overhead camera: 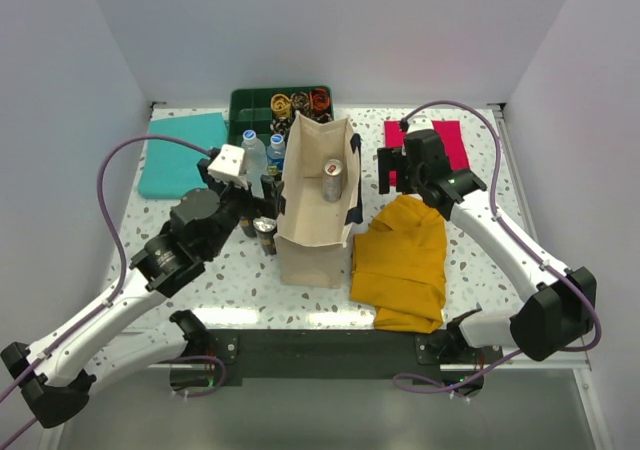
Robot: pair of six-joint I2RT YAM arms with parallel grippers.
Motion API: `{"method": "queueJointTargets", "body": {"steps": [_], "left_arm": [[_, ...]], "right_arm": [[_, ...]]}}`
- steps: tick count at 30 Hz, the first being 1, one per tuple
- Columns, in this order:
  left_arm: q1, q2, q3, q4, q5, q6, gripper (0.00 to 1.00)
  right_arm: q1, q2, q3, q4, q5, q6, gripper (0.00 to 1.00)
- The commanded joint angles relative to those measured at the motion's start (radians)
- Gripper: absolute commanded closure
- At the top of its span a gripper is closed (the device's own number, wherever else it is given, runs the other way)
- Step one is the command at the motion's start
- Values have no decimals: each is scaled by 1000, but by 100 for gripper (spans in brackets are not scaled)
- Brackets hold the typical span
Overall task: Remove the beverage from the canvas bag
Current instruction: Take out the drink from the canvas bag.
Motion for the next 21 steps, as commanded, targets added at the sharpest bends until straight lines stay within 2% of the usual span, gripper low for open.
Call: {"method": "queueJointTargets", "body": {"steps": [1, 10, 17, 21], "left_arm": [[-4, 62, 128, 17, 145, 84, 0], [-4, 286, 264, 63, 382, 184, 0], [-4, 484, 378, 39, 475, 242, 0], [-4, 579, 415, 46, 468, 219, 0]], "right_arm": [[-2, -46, 7, 16, 37, 1, 2], [-2, -68, 20, 8, 78, 1, 2], [-3, -69, 42, 8, 111, -15, 2], [-2, -71, 52, 3, 108, -11, 2]]}}
